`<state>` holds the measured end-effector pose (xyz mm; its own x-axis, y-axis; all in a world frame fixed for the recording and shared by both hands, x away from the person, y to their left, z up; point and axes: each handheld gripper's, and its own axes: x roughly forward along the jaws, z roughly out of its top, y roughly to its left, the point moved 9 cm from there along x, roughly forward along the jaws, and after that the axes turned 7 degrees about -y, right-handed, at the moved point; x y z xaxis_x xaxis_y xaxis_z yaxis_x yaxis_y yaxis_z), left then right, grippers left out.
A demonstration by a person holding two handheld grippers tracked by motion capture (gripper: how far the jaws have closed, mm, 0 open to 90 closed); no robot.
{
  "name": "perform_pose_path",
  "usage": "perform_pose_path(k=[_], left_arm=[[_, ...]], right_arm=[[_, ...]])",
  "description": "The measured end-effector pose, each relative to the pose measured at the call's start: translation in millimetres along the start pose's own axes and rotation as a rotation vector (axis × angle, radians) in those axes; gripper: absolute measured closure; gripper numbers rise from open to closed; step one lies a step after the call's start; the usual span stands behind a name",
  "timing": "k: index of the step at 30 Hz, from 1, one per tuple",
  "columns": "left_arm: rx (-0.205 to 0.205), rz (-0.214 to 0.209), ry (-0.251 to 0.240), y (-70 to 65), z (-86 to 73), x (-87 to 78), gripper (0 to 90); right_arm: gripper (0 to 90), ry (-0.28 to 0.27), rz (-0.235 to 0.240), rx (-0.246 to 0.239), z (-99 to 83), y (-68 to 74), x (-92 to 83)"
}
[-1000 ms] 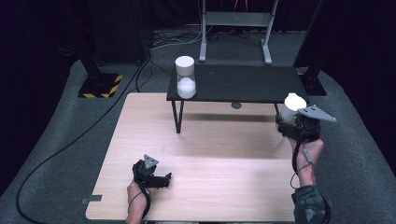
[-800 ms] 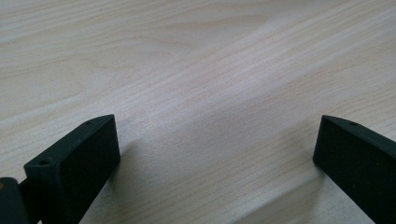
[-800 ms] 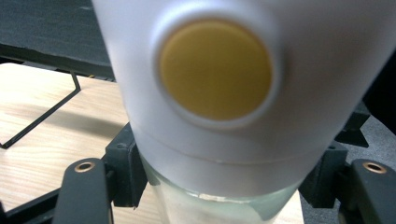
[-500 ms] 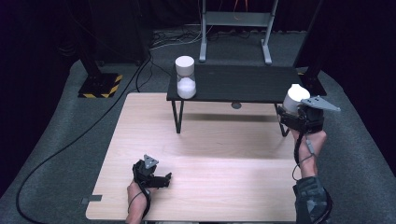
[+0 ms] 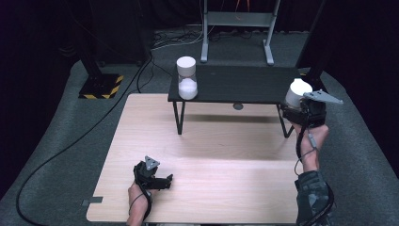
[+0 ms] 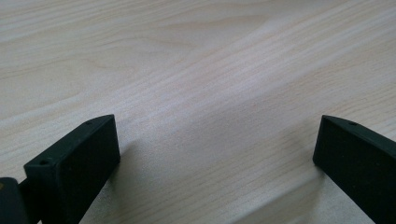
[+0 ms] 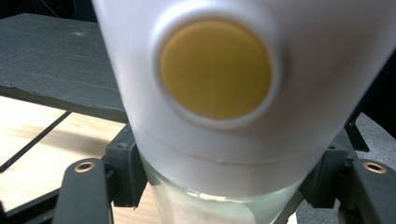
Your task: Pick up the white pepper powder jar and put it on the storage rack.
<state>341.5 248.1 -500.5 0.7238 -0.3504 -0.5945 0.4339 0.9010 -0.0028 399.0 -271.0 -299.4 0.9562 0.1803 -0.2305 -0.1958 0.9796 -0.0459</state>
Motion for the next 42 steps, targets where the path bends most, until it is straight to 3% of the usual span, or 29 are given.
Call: perform_pose_path(k=[20, 31, 42], left_arm=[[0.0, 0.0, 0.0, 0.0, 0.0, 0.0, 0.3], [0.001, 0.0, 0.002, 0.1, 0.1, -0.1, 0.3], [0.0, -0.002, -0.001, 0.2, -0.1, 0.0, 0.4]], right_arm=[[30.3, -0.014, -0.022, 0.013, 29.7, -12.4, 8.3], [30.3, -0.01, -0.026, 0.009, 41.3, -12.3, 22.4], [30.3, 0.005, -0.019, 0.042, 41.1, -14.4, 42.0]])
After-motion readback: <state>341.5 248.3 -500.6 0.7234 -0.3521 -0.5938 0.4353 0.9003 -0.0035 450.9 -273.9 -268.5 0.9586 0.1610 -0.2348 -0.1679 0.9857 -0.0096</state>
